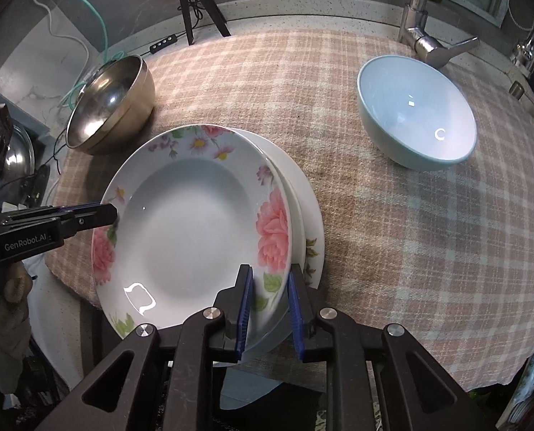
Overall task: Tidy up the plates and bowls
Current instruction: 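Lower the pink-rose plate onto the gold-leaf plate and open both grippers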
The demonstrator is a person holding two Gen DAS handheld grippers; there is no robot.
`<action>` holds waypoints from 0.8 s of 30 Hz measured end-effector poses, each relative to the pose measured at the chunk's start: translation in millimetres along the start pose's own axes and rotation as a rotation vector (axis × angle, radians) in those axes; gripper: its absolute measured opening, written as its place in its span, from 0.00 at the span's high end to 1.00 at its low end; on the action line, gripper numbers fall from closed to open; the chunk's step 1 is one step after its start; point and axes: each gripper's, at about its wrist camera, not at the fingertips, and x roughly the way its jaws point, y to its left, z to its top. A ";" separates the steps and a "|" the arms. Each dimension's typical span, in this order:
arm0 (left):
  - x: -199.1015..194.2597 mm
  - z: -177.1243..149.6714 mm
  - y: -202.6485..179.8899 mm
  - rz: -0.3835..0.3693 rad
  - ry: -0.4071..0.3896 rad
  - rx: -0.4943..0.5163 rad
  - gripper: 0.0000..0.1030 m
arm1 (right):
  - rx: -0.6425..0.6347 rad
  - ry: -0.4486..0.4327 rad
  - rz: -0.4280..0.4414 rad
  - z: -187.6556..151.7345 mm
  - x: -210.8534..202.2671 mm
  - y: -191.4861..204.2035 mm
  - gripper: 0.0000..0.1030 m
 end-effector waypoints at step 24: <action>1.1 2.1 -2.7 0.001 0.003 0.011 0.88 | 0.382 0.020 0.376 -8.2 6.3 -62.0 0.81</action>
